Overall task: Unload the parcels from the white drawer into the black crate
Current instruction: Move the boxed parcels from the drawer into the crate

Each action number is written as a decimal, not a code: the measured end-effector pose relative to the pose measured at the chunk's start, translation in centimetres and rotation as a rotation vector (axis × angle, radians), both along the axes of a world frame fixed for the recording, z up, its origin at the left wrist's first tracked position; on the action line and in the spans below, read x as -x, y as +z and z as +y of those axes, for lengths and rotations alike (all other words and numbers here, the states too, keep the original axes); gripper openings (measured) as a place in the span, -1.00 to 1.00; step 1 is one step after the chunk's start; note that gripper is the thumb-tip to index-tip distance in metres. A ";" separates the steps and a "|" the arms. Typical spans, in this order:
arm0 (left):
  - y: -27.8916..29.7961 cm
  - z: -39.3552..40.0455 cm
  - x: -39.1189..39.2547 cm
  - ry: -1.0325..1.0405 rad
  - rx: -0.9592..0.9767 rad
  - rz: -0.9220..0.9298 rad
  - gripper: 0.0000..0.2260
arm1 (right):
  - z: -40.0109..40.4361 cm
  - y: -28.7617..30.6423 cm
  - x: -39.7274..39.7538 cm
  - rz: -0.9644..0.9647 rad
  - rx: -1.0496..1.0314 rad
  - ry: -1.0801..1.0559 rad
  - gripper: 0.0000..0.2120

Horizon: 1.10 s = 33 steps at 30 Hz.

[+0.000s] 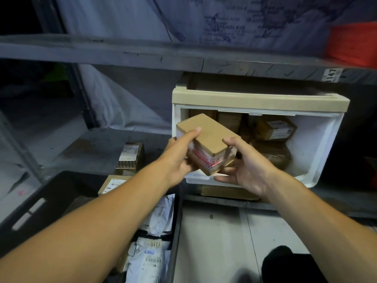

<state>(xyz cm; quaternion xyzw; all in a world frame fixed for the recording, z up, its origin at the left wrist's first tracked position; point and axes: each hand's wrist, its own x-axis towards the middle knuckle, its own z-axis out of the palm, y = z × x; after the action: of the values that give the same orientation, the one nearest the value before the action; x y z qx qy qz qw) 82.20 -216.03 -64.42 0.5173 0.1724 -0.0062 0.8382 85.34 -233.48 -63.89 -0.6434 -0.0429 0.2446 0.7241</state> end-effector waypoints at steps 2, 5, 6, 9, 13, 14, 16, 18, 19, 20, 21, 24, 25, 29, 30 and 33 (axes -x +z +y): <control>0.1 -0.2 0.0 -0.025 -0.056 0.018 -0.54 | -0.4 0.1 0.4 0.008 0.026 0.029 -0.69; 0.4 0.4 -0.2 -0.038 -0.145 0.023 -0.70 | -1.0 0.3 0.5 0.035 0.057 0.029 -0.49; 0.6 0.6 -0.2 -0.035 -0.157 0.023 -0.71 | -1.1 0.4 0.6 0.034 0.062 0.024 -0.47; 0.7 1.1 0.0 -0.082 -0.206 0.034 -0.70 | -0.9 0.5 0.7 0.010 0.046 -0.004 -0.64; 0.8 1.0 0.1 -0.221 -0.230 0.050 -0.63 | -0.6 0.8 0.8 0.007 0.060 -0.040 -0.71; 0.9 1.0 0.2 -0.212 -0.214 0.056 -0.66 | -0.5 0.8 0.7 0.015 0.045 -0.051 -0.73; 1.2 1.1 0.2 -0.154 -0.200 0.049 -0.72 | -0.6 0.7 0.5 0.055 -0.035 -0.103 -0.71; 1.0 1.3 0.1 -0.103 -0.197 0.038 -0.69 | -0.7 0.4 0.4 0.112 -0.163 -0.199 -0.67; 0.9 1.1 0.1 -0.091 -0.182 0.031 -0.68 | -0.7 0.3 0.2 0.135 -0.221 -0.241 -0.68; 0.8 0.6 0.1 -0.081 -0.161 0.022 -0.69 | -0.6 0.2 0.2 0.154 -0.253 -0.257 -0.69; 0.6 0.1 0.0 -0.073 -0.150 0.011 -0.71 | -0.4 0.0 0.3 0.166 -0.254 -0.238 -0.70; 0.0 -0.5 -0.5 -0.013 -0.147 -0.011 -0.73 | 0.2 -0.1 0.7 0.169 -0.140 -0.094 -0.62; 0.0 -0.2 -0.6 0.008 -0.145 -0.003 -0.75 | 0.3 -0.1 0.8 0.164 -0.105 -0.049 -0.59; 0.1 1.8 -0.9 0.007 -0.128 -0.002 -0.79 | -0.4 0.1 0.6 0.166 -0.097 -0.029 -0.44; 0.2 2.2 -0.9 0.000 -0.126 -0.011 -0.81 | -0.6 0.2 0.5 0.155 -0.074 -0.024 -0.45; 0.4 2.8 -0.8 -0.009 -0.150 -0.006 -0.83 | -0.8 0.8 0.8 0.091 0.046 0.008 -0.63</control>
<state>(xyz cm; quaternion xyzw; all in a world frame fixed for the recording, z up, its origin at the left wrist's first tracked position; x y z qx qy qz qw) 82.96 -213.23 -64.01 0.5795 0.1674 0.0046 0.7976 84.56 -234.26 -63.13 -0.6480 -0.0067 0.2772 0.7093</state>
